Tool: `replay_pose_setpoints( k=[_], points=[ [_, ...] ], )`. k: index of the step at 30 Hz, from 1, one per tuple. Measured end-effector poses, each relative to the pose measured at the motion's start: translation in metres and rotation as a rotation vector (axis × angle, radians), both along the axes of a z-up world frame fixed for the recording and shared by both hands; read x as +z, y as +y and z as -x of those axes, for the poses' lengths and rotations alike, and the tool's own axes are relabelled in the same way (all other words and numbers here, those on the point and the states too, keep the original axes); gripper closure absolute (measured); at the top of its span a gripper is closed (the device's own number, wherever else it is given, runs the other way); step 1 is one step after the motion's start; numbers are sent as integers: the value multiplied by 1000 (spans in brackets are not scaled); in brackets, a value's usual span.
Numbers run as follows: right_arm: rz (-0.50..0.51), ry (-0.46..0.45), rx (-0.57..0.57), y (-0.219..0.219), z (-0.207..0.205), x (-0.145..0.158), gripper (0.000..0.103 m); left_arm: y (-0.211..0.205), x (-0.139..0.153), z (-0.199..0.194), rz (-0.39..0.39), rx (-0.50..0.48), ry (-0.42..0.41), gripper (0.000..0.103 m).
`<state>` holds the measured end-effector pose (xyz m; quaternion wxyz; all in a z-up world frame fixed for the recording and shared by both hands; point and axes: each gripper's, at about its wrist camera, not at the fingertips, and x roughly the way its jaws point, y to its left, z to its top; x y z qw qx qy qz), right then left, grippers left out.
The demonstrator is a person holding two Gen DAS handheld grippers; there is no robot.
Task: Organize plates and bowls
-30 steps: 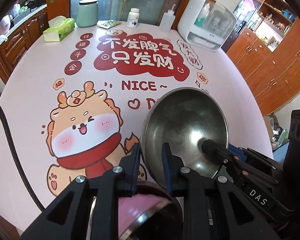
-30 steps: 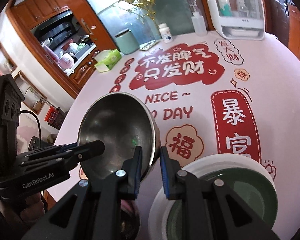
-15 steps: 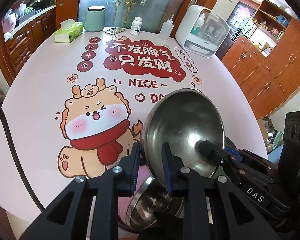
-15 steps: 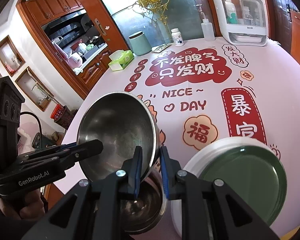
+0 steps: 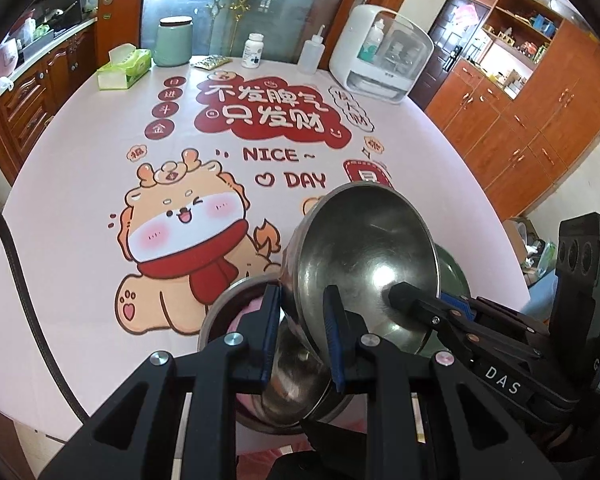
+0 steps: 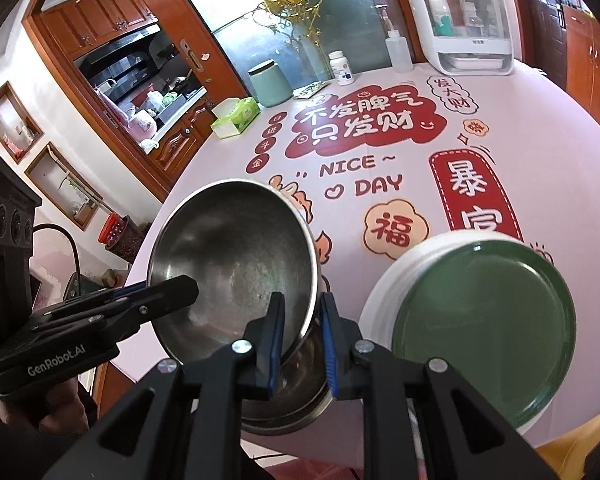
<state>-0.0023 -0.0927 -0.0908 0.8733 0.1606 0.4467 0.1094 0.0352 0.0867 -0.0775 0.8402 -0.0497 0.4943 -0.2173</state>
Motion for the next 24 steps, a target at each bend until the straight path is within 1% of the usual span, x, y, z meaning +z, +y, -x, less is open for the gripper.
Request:
replay_pose_setpoints(
  k=[10, 16, 19, 24],
  points=[
    [-23, 81, 21, 12, 3, -18, 86, 12, -19, 7, -12, 20, 82, 83],
    [-25, 114, 55, 25, -2, -25, 86, 25, -24, 9, -10, 53, 96, 83],
    [-21, 125, 73, 31, -4, -27, 86, 33, -29, 8, -14, 73, 120, 83],
    [-15, 150, 104, 41, -8, -31, 86, 47, -38, 7, 5, 112, 162, 83]
  ],
)
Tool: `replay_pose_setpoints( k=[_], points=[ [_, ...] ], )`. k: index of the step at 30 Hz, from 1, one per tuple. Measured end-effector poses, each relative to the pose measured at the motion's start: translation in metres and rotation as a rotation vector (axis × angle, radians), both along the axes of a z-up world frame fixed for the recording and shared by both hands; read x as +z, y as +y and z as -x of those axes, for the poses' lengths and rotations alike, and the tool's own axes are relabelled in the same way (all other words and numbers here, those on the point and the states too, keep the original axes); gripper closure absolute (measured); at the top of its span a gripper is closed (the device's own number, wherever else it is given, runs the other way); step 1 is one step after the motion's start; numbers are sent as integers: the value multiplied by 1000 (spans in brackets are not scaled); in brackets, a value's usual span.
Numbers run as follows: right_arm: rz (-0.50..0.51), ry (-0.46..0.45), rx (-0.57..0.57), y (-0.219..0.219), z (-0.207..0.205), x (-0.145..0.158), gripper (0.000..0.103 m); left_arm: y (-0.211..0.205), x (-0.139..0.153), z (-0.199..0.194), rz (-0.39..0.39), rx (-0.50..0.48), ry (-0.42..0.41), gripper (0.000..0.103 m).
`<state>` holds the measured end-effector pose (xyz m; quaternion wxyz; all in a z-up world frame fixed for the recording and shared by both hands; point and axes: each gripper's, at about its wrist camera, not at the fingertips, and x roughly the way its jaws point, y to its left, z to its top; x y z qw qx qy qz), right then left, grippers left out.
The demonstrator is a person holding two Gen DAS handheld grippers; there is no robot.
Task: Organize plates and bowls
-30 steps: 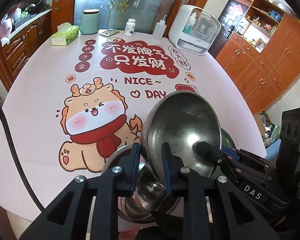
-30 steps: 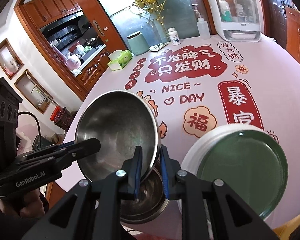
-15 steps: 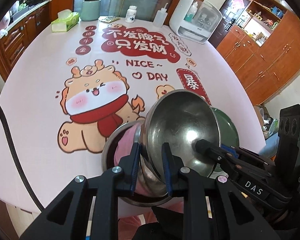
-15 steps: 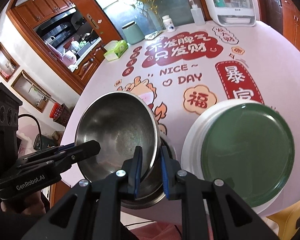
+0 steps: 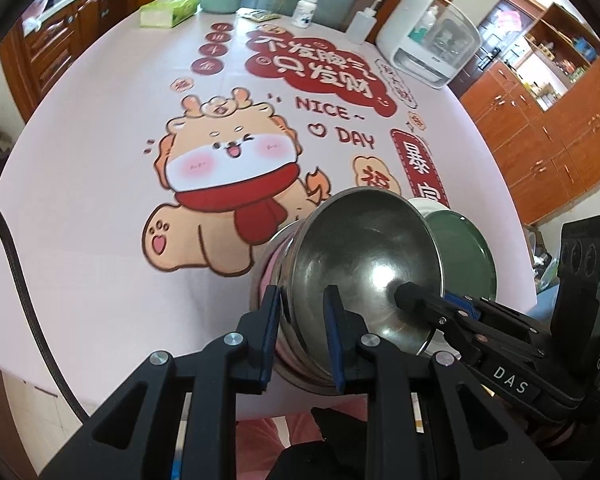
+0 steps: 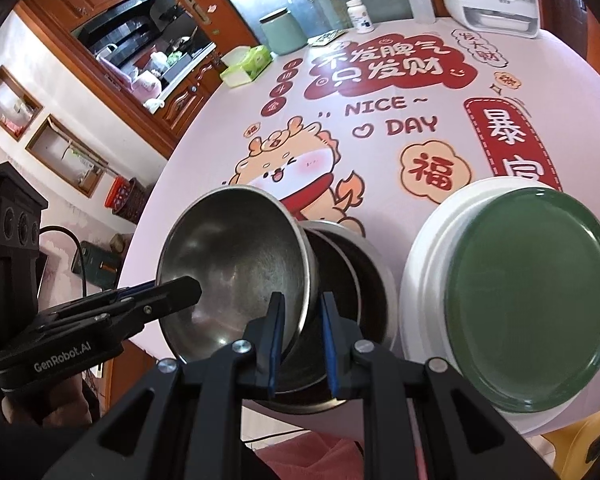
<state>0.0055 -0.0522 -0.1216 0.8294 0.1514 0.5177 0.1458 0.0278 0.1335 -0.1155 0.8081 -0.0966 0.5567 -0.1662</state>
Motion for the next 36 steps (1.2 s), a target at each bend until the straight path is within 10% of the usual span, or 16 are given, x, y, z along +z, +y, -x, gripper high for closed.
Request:
replay_pose_setpoints(
  k=[17, 36],
  points=[
    [27, 77, -18, -6, -2, -14, 82, -1, -24, -4, 17, -10, 97, 83],
    [43, 17, -32, -12, 8, 0, 73, -4, -8, 1, 29, -8, 26, 73]
  ],
)
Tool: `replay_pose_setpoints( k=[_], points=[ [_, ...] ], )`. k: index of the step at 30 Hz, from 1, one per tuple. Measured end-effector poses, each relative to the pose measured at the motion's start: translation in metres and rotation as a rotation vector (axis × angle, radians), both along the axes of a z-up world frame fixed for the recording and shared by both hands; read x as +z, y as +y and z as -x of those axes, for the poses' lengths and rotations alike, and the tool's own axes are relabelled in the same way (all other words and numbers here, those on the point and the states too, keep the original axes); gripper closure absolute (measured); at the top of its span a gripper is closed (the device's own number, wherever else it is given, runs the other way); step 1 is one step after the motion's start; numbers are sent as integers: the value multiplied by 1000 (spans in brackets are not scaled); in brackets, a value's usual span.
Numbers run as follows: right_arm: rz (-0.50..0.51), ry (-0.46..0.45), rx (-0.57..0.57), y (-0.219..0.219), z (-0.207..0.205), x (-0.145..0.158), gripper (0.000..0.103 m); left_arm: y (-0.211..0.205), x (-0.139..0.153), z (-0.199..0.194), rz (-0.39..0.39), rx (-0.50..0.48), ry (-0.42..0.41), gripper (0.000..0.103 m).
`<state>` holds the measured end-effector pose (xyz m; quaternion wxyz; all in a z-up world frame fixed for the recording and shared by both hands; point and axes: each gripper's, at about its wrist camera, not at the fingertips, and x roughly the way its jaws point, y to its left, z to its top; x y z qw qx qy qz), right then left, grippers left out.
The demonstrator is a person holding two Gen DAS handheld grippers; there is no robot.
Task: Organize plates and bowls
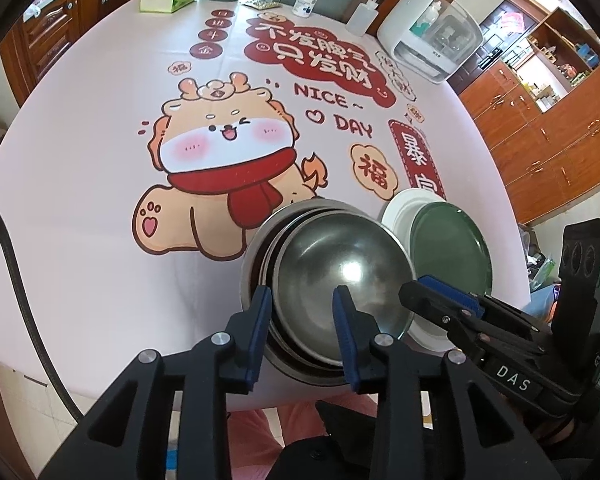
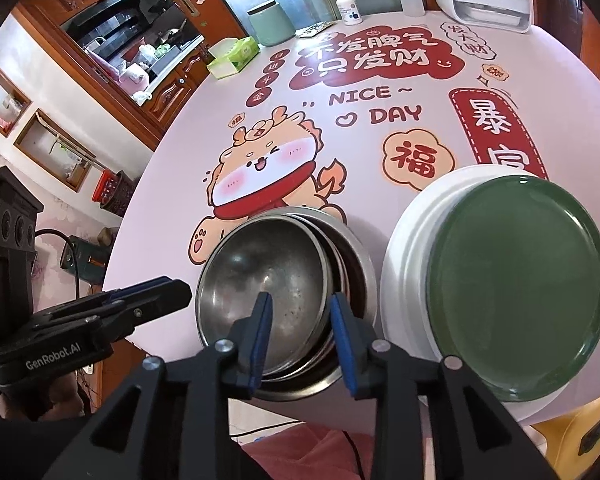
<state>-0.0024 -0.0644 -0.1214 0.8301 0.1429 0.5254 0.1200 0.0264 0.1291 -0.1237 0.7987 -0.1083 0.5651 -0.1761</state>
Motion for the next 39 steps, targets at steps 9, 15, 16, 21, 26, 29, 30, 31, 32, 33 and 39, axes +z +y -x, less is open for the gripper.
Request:
replay_pose_setpoints(
  k=[9, 15, 16, 21, 26, 29, 30, 31, 32, 33, 39],
  points=[
    [-3, -7, -43, -7, 13, 0, 60, -3, 5, 5, -9, -10, -32, 59],
    [-42, 19, -83, -17, 16, -7, 53, 0, 1, 4, -17, -2, -16, 49],
    [-56, 27, -90, -19, 16, -8, 53, 0, 0, 3, -18, -1, -9, 47],
    [-122, 76, -128, -29, 12, -17, 51, 2, -5, -3, -19, 6, 16, 42],
    [-177, 131, -150, -33, 7, -27, 51, 0, -15, -10, -33, 1, 63, 38],
    [-217, 157, -157, -35, 5, -34, 51, 0, -22, -15, -27, 2, 96, 38],
    [-228, 171, -162, -36, 3, -37, 51, 0, -24, -17, -25, 5, 107, 38],
    [-234, 180, -167, -37, 2, -39, 51, 1, -27, -20, -23, 7, 117, 38],
    [-245, 193, -176, -38, 2, -42, 51, 1, -29, -22, -20, 7, 130, 38],
    [-254, 201, -183, -40, 1, -44, 51, 1, -31, -24, -20, 6, 138, 38],
    [-309, 235, -219, -45, -4, -54, 51, -4, -45, -33, -24, -20, 201, 37]
  ],
)
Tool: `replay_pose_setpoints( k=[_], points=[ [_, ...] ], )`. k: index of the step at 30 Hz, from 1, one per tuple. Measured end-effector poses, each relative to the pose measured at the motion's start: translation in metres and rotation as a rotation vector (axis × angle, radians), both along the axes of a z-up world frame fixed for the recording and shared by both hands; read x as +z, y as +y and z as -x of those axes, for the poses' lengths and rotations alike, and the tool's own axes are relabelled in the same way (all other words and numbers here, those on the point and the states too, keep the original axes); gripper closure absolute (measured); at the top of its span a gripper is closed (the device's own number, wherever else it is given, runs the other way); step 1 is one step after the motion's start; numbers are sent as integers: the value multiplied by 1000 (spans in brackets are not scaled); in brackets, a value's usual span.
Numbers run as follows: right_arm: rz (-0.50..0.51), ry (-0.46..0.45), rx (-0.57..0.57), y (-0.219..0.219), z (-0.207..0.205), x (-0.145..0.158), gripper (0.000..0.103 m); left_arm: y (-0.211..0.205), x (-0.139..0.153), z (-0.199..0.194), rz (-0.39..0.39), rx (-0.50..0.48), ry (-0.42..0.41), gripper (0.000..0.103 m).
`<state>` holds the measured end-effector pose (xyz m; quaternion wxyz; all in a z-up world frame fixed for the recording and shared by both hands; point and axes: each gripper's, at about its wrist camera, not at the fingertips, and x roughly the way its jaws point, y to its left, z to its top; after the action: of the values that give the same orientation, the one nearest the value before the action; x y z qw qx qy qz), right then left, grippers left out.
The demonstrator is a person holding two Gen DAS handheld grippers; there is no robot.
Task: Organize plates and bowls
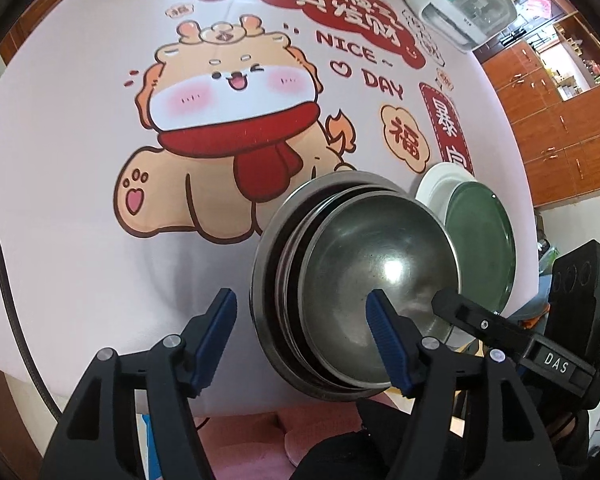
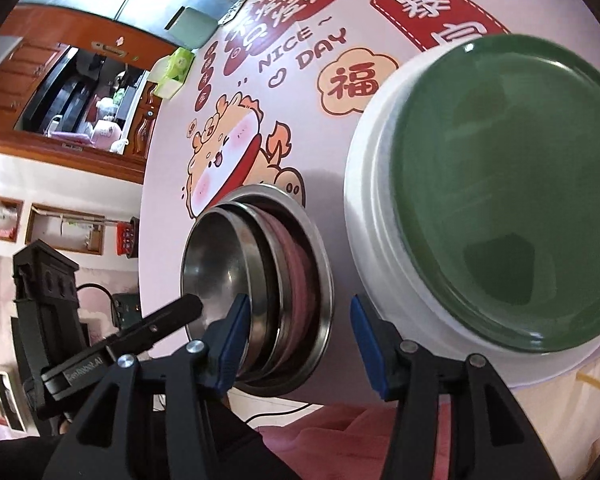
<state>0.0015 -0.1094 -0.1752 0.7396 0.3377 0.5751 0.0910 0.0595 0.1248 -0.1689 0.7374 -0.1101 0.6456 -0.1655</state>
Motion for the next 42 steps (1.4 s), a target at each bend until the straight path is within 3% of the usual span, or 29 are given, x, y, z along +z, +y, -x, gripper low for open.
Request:
replay_pose_setpoints(
  k=[8, 11, 23, 29, 42],
  points=[
    [-31, 15, -13, 0, -6, -5, 52, -5, -9, -10, 26, -29, 43, 39],
    [-45, 19, -7, 0, -9, -7, 61, -6, -10, -12, 33, -32, 48, 41],
    [-49, 27, -11, 2, -11, -7, 67, 0, -13, -15, 24, -20, 61, 60],
    [-60, 28, -13, 3, -9, -10, 74, 4, -11, -14, 1, -24, 39, 61],
    [-63, -31, -1, 10, -5, -1, 76, 15, 0, -6, 24, -13, -21, 61]
  ],
)
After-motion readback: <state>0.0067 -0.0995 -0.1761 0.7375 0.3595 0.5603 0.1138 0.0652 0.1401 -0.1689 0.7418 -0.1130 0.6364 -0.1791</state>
